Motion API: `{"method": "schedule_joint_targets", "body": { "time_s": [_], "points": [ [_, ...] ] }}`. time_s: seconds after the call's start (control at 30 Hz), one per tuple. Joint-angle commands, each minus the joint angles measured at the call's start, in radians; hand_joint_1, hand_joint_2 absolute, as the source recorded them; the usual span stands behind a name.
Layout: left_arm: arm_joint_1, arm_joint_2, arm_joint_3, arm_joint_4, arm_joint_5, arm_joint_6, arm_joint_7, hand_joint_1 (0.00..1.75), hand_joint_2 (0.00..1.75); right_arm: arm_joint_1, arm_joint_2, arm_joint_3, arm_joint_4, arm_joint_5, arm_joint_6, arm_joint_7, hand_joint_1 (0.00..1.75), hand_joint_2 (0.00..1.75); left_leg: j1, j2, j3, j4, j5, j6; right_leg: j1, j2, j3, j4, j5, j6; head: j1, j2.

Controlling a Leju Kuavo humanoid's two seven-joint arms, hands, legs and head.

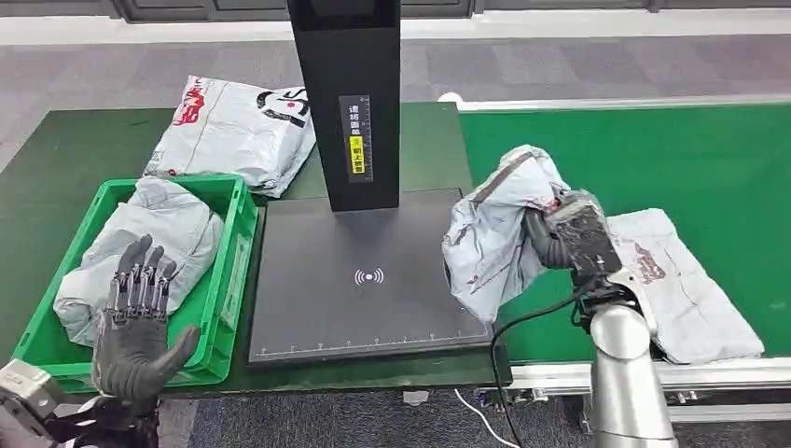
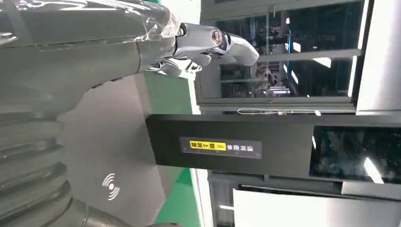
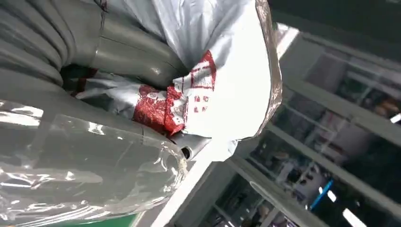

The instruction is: Moved the parcel from conveyor to table for the left to box.

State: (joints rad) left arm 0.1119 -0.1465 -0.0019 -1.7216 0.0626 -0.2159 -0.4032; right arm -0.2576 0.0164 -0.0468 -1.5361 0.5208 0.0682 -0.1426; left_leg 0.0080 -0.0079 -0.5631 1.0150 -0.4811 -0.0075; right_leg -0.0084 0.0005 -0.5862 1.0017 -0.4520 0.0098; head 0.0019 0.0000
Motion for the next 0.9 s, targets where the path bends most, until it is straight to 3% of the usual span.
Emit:
{"method": "schedule_joint_targets", "body": {
  "time_s": [0.03,0.13,0.33,0.4,0.9],
  "points": [
    [-0.046,0.013,0.0,0.077,-0.001,-0.002,0.006,0.0,1.75,-0.106,0.019,0.128,0.188,0.003,-0.035,0.006,1.75,1.75,-0.001,0.003,0.002,-0.002,0.001,0.0,-0.001,0.002,0.0,-0.001,0.001,0.0,0.0,0.0],
    [-0.049,0.017,-0.003,0.08,-0.001,-0.005,0.006,0.0,1.75,-0.111,0.015,0.136,0.198,-0.009,-0.017,0.023,1.75,1.75,0.0,0.001,0.002,-0.002,0.001,-0.001,0.0,0.001,0.001,-0.001,0.001,0.0,0.0,0.0],
    [-0.154,0.02,-0.061,0.166,0.012,-0.02,0.033,0.0,1.75,-0.351,0.094,0.256,0.697,0.012,-0.087,0.026,1.75,1.75,-0.001,0.01,0.003,-0.003,0.002,-0.001,0.0,0.01,-0.001,-0.002,0.005,-0.001,0.0,0.0],
    [-0.181,0.017,-0.074,0.187,0.015,-0.022,0.041,0.0,1.75,-0.379,0.112,0.273,0.771,0.01,-0.104,0.014,1.75,1.75,-0.001,0.01,0.003,-0.003,0.003,-0.001,-0.001,0.01,-0.002,-0.002,0.006,-0.001,0.0,0.0],
    [-0.228,0.015,-0.117,0.24,0.026,-0.024,0.056,0.0,1.75,-0.401,0.208,0.356,0.993,0.017,-0.11,0.035,1.75,1.75,0.0,0.002,0.001,-0.003,0.005,-0.004,0.0,0.001,-0.002,0.001,0.003,-0.004,0.0,0.0]
  ]
}}
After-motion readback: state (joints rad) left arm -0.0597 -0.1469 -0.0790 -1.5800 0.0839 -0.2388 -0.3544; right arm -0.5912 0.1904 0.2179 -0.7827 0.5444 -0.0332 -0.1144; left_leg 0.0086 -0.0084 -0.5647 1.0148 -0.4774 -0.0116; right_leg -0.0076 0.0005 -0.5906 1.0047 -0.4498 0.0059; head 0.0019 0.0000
